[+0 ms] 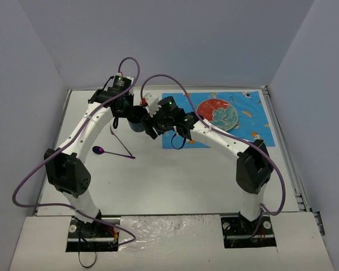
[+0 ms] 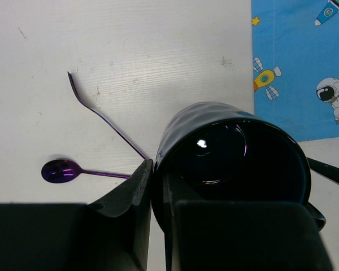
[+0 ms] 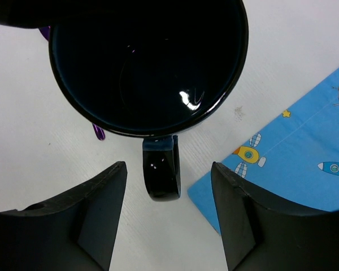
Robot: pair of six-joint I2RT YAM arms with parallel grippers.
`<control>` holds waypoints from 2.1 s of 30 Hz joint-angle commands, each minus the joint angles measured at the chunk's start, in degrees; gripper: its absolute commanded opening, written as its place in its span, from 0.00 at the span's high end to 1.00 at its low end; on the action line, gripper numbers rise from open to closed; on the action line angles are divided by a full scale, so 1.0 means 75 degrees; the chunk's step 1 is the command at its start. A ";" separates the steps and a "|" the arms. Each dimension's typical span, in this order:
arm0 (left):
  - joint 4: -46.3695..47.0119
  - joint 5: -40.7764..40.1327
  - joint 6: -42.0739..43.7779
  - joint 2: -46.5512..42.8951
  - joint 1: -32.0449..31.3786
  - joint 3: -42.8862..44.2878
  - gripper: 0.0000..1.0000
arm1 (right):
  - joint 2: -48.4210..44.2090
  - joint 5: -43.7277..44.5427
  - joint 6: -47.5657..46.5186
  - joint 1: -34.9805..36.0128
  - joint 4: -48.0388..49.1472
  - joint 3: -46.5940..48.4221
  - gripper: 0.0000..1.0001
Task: Set the dinner table for one person
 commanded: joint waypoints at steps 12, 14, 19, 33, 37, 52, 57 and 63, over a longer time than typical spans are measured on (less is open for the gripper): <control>0.0410 0.0093 -0.0130 -0.0875 -0.0160 0.0040 1.00 | -0.0087 0.0335 -0.0120 0.0158 0.0301 0.0663 0.52; 0.0420 0.0079 -0.0105 -0.0882 -0.0169 0.0039 1.00 | -0.0087 0.0356 -0.0120 0.0160 0.0301 0.0672 0.54; 0.0396 0.0083 -0.0060 -0.0835 -0.0183 0.0049 1.00 | -0.0087 0.0393 -0.0122 0.0197 0.0301 0.0686 0.58; 0.0364 0.0128 0.0022 -0.0756 -0.0217 0.0131 1.00 | 0.0019 0.0505 -0.0178 0.0216 0.0279 0.0719 0.94; 0.0328 0.0058 0.0022 -0.0741 -0.0228 0.0041 0.83 | -0.0017 0.0673 -0.0198 0.0205 0.0266 0.0643 1.00; 0.1074 0.0126 -0.0009 -0.1571 0.0668 -0.1084 0.23 | -0.1093 0.0940 -0.0447 -0.0748 0.0521 -0.0571 1.00; 0.1962 0.0584 -0.0184 -0.2337 0.1197 -0.2371 0.17 | -0.1573 0.0958 -0.0714 -0.1715 0.0874 -0.1143 1.00; 0.2570 0.0660 -0.0136 -0.2793 0.1331 -0.3587 0.14 | -0.1714 0.0478 -0.1146 -0.3617 0.1144 -0.1242 1.00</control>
